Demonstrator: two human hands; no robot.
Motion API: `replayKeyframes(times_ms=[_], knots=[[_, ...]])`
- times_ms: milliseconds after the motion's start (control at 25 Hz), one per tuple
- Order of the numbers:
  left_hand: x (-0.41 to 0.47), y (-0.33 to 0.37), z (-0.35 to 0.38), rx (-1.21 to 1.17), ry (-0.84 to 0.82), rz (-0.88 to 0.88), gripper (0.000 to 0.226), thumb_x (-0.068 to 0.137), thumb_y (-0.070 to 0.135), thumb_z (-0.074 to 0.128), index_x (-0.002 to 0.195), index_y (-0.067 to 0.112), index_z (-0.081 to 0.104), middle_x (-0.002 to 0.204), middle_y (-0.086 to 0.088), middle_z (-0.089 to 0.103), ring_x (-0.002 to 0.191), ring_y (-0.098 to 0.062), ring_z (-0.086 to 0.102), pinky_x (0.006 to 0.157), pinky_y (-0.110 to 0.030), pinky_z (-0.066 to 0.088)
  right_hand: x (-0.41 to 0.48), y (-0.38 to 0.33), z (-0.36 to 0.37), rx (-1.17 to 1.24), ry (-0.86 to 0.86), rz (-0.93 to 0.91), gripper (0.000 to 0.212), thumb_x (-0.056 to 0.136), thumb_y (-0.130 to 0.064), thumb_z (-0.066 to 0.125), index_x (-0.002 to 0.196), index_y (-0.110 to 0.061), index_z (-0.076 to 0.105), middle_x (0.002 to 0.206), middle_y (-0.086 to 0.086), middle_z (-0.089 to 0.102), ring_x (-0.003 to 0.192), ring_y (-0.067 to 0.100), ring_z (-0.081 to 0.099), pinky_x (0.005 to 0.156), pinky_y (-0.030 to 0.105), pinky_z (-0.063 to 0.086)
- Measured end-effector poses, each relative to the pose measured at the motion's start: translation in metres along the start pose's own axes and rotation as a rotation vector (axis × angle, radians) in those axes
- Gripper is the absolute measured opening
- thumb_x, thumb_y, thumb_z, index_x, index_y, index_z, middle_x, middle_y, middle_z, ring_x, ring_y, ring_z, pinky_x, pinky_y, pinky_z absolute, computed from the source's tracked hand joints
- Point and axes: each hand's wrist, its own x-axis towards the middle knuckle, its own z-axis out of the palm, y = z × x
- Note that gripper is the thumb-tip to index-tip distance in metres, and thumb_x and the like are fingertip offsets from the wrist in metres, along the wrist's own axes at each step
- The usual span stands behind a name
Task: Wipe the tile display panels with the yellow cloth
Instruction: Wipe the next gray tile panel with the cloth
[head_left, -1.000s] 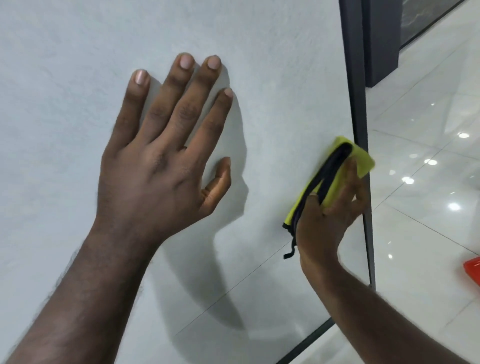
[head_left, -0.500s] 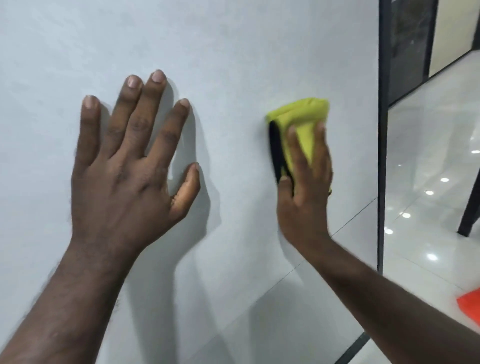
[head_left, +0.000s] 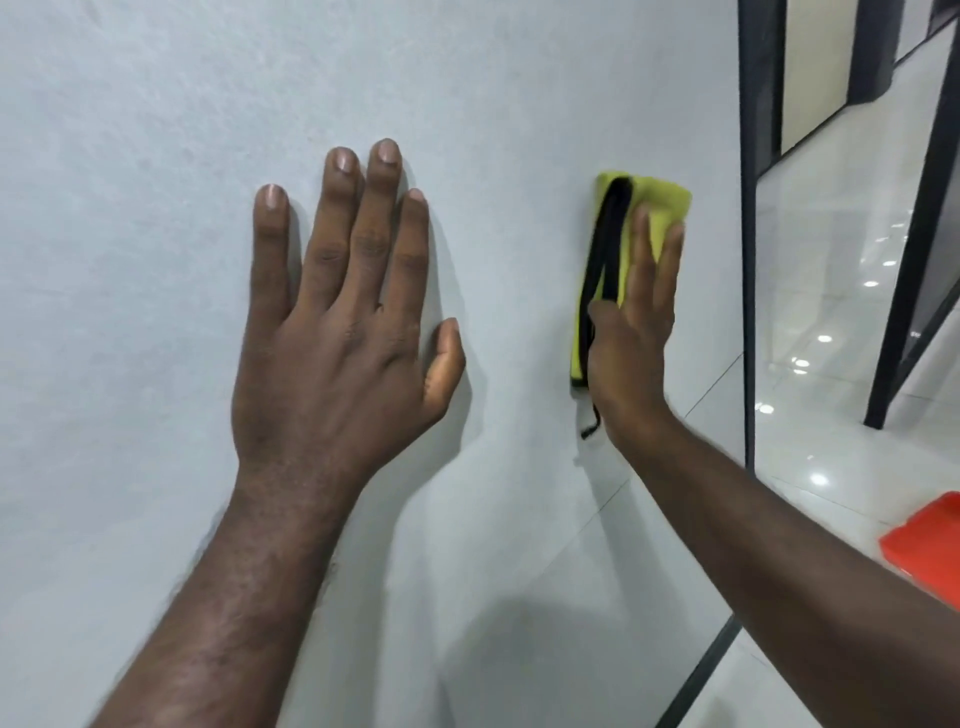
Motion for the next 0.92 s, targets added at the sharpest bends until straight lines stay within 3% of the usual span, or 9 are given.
replayKeyframes(times_ms=[40, 200, 240, 360, 400, 520, 680, 800, 920], knots=[[0.000, 0.000, -0.001, -0.003, -0.014, -0.012, 0.081, 0.112, 0.053, 0.029, 0.173, 0.007, 0.004, 0.182, -0.013, -0.007, 0.168, -0.033, -0.007, 0.132, -0.057, -0.013, 0.006, -0.011, 0.002, 0.064, 0.041, 0.087, 0.089, 0.084, -0.008, 0.044, 0.168, -0.034, 0.026, 0.178, 0.001, -0.001, 0.165, 0.019, 0.005, 0.128, 0.055, 0.020], [-0.005, 0.014, 0.001, -0.030, -0.091, 0.046, 0.083, 0.112, 0.058, 0.028, 0.174, 0.008, 0.004, 0.182, -0.008, -0.007, 0.168, -0.033, -0.006, 0.131, -0.060, -0.009, -0.042, 0.022, 0.011, -0.077, -0.037, -0.263, 0.077, 0.094, -0.003, 0.058, 0.166, -0.019, 0.034, 0.175, -0.002, 0.006, 0.165, 0.023, 0.007, 0.132, 0.053, 0.014], [-0.008, 0.017, 0.005, -0.021, -0.110, 0.114, 0.083, 0.112, 0.057, 0.030, 0.174, 0.007, 0.006, 0.182, -0.008, -0.004, 0.168, -0.033, -0.003, 0.132, -0.060, -0.007, -0.060, 0.049, 0.007, -0.044, 0.027, -0.125, 0.076, 0.094, -0.006, 0.057, 0.166, -0.021, 0.035, 0.175, -0.004, 0.008, 0.165, 0.021, 0.009, 0.132, 0.052, 0.016], [-0.017, 0.021, 0.015, 0.024, -0.132, 0.289, 0.082, 0.112, 0.055, 0.034, 0.173, 0.004, 0.012, 0.182, -0.011, 0.004, 0.168, -0.031, 0.005, 0.135, -0.058, 0.003, -0.091, 0.098, -0.006, 0.250, 0.225, 0.739, 0.078, 0.100, -0.015, 0.047, 0.167, -0.044, 0.021, 0.177, -0.013, 0.005, 0.162, 0.013, 0.017, 0.130, 0.044, 0.022], [-0.019, 0.024, 0.020, 0.028, -0.131, 0.353, 0.081, 0.112, 0.054, 0.035, 0.172, 0.003, 0.017, 0.182, -0.012, 0.007, 0.168, -0.031, 0.009, 0.135, -0.058, 0.008, -0.096, 0.098, -0.009, 0.235, 0.183, 0.779, 0.078, 0.102, -0.015, 0.047, 0.165, -0.051, 0.018, 0.176, -0.019, 0.002, 0.161, 0.009, 0.016, 0.129, 0.042, 0.023], [-0.025, 0.032, 0.030, 0.016, -0.139, 0.528, 0.074, 0.112, 0.050, 0.040, 0.169, 0.003, 0.031, 0.180, -0.015, 0.018, 0.166, -0.032, 0.019, 0.133, -0.058, 0.022, -0.112, 0.120, -0.015, 0.151, 0.088, 0.451, 0.080, 0.102, -0.012, 0.053, 0.160, -0.057, 0.023, 0.171, -0.028, -0.001, 0.160, -0.005, 0.002, 0.130, 0.035, 0.016], [-0.027, 0.032, 0.031, 0.040, -0.103, 0.533, 0.073, 0.111, 0.049, 0.044, 0.168, 0.004, 0.034, 0.179, -0.016, 0.022, 0.165, -0.033, 0.022, 0.132, -0.059, 0.024, -0.115, 0.145, -0.030, 0.261, 0.125, 0.880, 0.078, 0.102, -0.023, 0.053, 0.158, -0.065, 0.018, 0.174, -0.025, 0.009, 0.160, 0.010, 0.020, 0.128, 0.044, 0.025], [-0.027, 0.033, 0.033, 0.051, -0.111, 0.530, 0.073, 0.111, 0.048, 0.044, 0.168, 0.004, 0.034, 0.179, -0.016, 0.021, 0.165, -0.034, 0.022, 0.132, -0.060, 0.023, -0.099, 0.133, -0.043, 0.302, 0.084, 0.714, 0.083, 0.098, -0.017, 0.064, 0.147, -0.074, 0.028, 0.167, -0.036, 0.011, 0.157, -0.002, 0.019, 0.121, 0.024, 0.029], [-0.029, 0.036, 0.032, 0.080, -0.099, 0.510, 0.072, 0.110, 0.049, 0.045, 0.166, 0.005, 0.038, 0.179, -0.015, 0.022, 0.165, -0.034, 0.024, 0.131, -0.060, 0.026, -0.076, 0.154, -0.055, 0.402, 0.158, 0.819, 0.082, 0.090, -0.022, 0.068, 0.149, -0.069, 0.036, 0.168, -0.022, 0.031, 0.155, 0.013, 0.036, 0.127, 0.042, 0.033]])
